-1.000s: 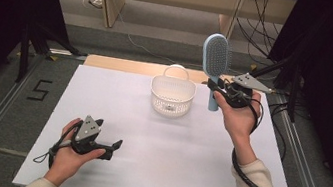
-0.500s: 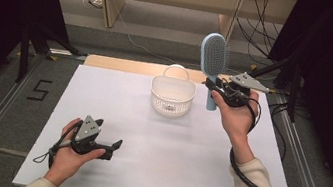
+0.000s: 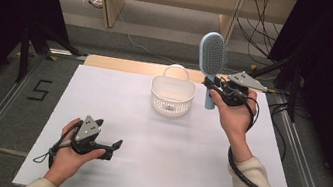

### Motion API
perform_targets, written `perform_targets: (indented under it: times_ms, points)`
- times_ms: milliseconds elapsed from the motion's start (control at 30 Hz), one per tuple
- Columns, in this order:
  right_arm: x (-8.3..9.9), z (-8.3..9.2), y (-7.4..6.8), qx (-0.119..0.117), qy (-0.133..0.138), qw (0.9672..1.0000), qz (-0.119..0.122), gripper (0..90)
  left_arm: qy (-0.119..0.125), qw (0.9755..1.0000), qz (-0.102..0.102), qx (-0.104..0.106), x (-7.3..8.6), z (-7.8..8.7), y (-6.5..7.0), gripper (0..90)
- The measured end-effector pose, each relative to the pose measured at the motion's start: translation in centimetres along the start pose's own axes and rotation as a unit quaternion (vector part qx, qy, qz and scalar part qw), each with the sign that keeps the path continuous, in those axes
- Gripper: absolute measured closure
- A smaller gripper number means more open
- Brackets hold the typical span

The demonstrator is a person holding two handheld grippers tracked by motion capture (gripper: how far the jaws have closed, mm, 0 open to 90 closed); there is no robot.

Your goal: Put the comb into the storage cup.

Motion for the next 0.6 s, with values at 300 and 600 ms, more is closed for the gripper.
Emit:
perform_targets:
  times_ms: [300,600]
  points:
    - [-0.03,-0.24,-0.24,-0.003,0.001,1.0000,0.000,70.9,0.000,1.0000,0.000,0.000,0.00,0.00,0.00,2.9]
    - [0.09,-0.46,-0.49,-0.004,-0.001,1.0000,0.001,70.9,0.001,1.0000,0.001,0.000,-0.01,-0.01,0.03,2.9]
Point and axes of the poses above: each handheld gripper's, and its own axes: z roughly backward along the jaws, x roughly out of its underside, y roughly to its right, the point moved 2 cm from there along -z, roughly forward along the jaws, and after that the axes turned 6 degrees about -z, right-handed, at the moved point
